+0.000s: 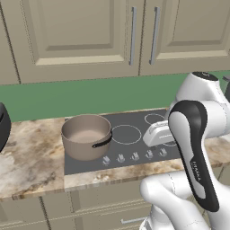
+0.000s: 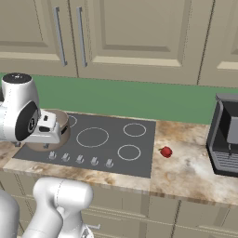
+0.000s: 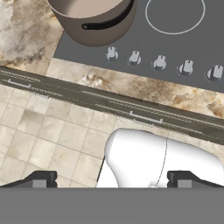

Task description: Turn on the burner for the pot on the stove. Wait thirty seconds for the pot to heat up. Then add the bell pepper to the pot.

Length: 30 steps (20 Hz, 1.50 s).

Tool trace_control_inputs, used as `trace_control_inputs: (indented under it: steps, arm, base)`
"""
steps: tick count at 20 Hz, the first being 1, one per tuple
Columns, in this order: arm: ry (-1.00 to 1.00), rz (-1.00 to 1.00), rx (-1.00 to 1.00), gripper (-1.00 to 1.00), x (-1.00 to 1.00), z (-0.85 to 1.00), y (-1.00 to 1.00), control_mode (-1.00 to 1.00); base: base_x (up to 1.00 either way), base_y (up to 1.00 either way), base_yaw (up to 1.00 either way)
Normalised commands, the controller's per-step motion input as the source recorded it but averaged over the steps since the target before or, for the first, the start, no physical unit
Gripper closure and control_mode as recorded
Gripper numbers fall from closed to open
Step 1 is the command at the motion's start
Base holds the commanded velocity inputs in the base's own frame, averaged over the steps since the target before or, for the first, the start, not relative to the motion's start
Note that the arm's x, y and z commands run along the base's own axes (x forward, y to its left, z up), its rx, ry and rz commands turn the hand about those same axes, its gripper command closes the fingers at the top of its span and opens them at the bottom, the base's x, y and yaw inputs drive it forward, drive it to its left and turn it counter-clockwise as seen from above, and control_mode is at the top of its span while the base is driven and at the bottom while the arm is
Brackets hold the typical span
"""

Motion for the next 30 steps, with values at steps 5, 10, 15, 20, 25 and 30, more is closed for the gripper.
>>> trace_control_inputs:
  steps: [5, 10, 15, 20, 25, 30]
  arm:
    - [0.0, 0.0, 0.0, -1.0, 0.0, 0.0, 0.0, -1.0]
    - [0.0, 0.0, 0.0, -1.0, 0.0, 0.0, 0.0, -1.0]
    - [0.0, 0.0, 0.0, -1.0, 0.0, 0.0, 0.0, -1.0]
    - [0.0, -0.01, 0.0, -1.0, -0.01, -0.03, -0.13, -1.0]
    - [0.0, -0.1, 0.0, -1.0, 0.0, -0.17, -0.54, -1.0]
    - [-0.01, -0.2, -0.03, -1.0, 0.05, -0.26, -0.73, -1.0]
  base:
    - [0.0, 0.0, 0.0]
    - [0.0, 0.0, 0.0]
    - [0.0, 0.0, 0.0]
    - [0.0, 0.0, 0.0]
    - [0.0, 0.0, 0.0]
    - [0.0, 0.0, 0.0]
